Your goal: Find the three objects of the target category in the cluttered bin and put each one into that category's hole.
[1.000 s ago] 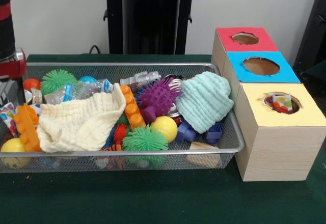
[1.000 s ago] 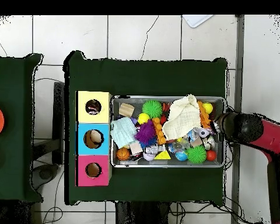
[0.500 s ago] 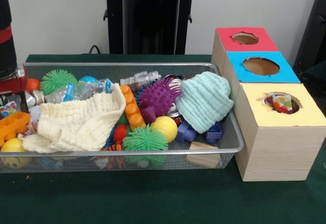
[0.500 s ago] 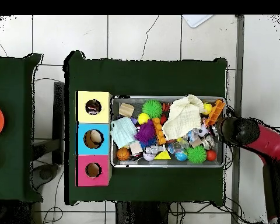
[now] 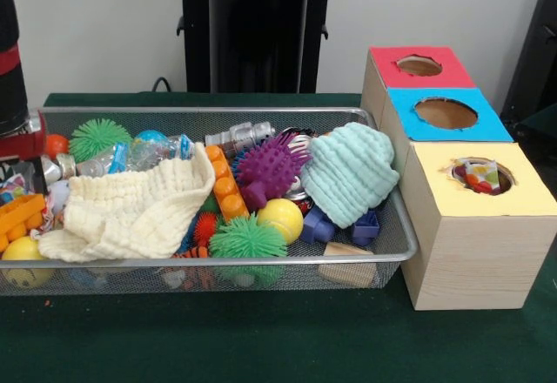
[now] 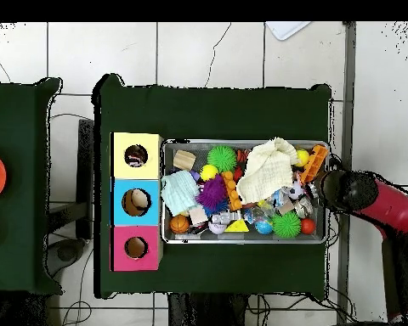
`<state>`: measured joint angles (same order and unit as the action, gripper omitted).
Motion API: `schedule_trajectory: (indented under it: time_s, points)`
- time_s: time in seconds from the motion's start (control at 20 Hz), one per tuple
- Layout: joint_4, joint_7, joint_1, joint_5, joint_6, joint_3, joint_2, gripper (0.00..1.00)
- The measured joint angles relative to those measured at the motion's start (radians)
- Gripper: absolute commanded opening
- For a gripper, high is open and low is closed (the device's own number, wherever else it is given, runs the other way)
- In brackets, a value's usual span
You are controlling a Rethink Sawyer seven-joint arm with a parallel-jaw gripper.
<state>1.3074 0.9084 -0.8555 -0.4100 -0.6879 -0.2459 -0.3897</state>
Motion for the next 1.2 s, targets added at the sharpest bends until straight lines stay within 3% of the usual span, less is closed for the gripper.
schedule_trajectory:
  time_s: [0.05, 0.1, 0.8, 1.2]
  points:
    - [-0.001, 0.0, 0.002, 0.003, 0.001, 0.003, 0.0, 1.0]
    - [-0.003, 0.0, 0.006, 0.007, 0.007, 0.012, 0.003, 0.0]
    - [-0.028, 0.0, 0.036, 0.013, 0.017, 0.073, 0.051, 0.0]
    - [-0.026, 0.0, 0.065, 0.036, 0.012, 0.105, 0.023, 0.0]
